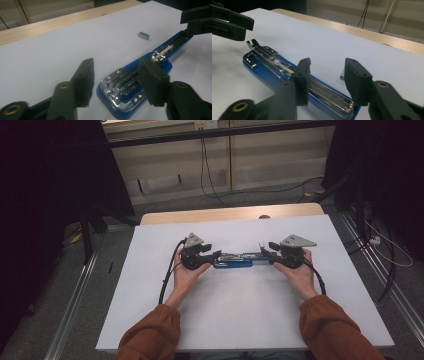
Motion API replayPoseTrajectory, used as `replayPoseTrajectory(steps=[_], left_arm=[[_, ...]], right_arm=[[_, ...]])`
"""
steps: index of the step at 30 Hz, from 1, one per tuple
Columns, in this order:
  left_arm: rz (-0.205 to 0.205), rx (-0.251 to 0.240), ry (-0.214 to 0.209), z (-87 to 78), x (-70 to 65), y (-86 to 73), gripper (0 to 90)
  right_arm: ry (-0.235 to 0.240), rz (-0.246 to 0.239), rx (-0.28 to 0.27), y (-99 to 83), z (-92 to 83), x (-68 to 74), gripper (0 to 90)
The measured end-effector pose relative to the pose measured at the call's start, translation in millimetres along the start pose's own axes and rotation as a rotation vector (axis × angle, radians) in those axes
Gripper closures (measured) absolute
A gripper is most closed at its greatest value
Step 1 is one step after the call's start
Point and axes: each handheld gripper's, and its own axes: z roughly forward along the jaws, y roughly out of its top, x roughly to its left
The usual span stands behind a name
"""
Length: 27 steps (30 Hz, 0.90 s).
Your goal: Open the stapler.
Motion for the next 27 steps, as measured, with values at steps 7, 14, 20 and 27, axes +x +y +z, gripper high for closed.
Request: replayPoseTrajectory(steps=[7, 14, 20, 27], left_arm=[[-0.031, 0.002, 0.035, -7.3, 7.9, -0.4, 20.6], [-0.022, 0.005, 0.031, -16.0, 9.1, 1.0, 6.1], [-0.022, -0.007, 0.037, -27.3, 9.8, -2.7, 4.7], [-0.012, -0.043, 0.060, -48.8, 7.4, -9.7, 4.5]], right_arm=[[-0.029, 0.018, -0.010, -0.3, 3.6, -0.1, 26.8], [-0.060, 0.027, -0.017, -1.1, 4.2, -3.5, 12.7], [-0.050, 0.020, -0.019, 1.0, 1.1, -2.4, 10.6], [-0.040, 0.027, -0.001, 1.4, -1.7, -1.3, 10.0]])
